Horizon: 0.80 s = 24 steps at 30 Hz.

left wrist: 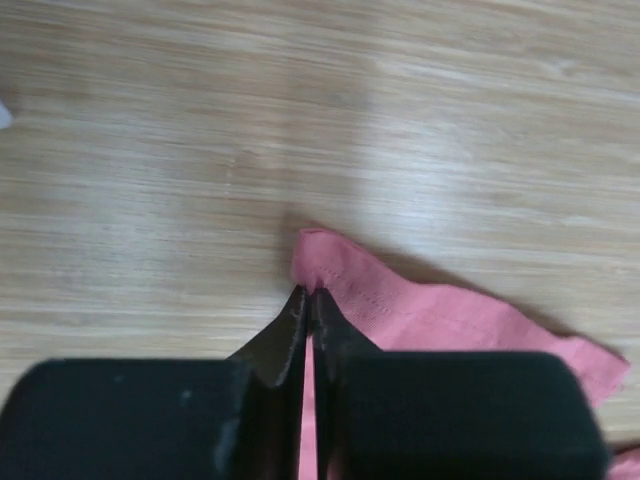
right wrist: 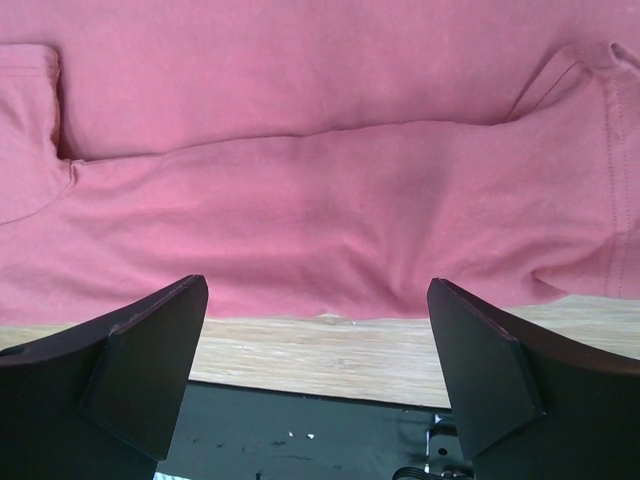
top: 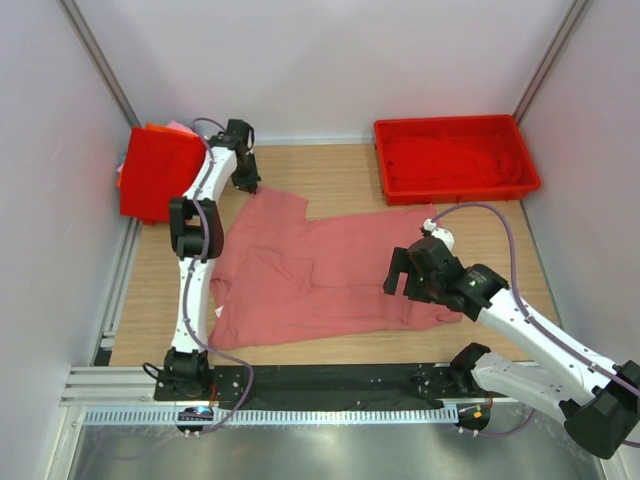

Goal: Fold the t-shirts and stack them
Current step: Fold the tshirt

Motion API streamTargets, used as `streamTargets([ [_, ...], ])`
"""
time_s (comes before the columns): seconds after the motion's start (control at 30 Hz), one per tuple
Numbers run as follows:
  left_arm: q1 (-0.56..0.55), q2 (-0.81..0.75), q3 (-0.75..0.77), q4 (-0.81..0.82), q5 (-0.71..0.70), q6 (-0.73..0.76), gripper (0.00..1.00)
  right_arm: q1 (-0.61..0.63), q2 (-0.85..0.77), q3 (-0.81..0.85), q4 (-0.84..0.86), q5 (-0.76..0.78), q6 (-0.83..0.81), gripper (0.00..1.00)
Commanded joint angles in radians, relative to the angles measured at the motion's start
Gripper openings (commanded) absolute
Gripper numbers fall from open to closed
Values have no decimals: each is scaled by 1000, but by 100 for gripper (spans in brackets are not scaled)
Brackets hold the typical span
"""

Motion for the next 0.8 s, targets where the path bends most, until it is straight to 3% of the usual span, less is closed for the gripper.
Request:
streamTargets([
  [0.0, -7, -1, 14, -39, 52, 19, 0, -6, -20, 34, -3, 66, -29, 98],
  [0.1, -7, -85, -23, -68, 35, -3, 0, -43, 20, 100, -3, 127, -52, 99],
  [0.23, -7, -251, -138, -98, 70, -30, 0, -272, 126, 181, 67, 65, -113, 92],
  [0.33, -18, -377, -251, -120, 69, -32, 0, -378, 257, 222, 167, -10, -143, 90],
  [0.5, -44, -547, -416, -79, 76, -47, 0, -463, 526, 349, 271, -5, -195, 89],
  [0.77, -68, -612, -505, -31, 99, -47, 0, -515, 861, 501, 408, 118, -353, 83],
])
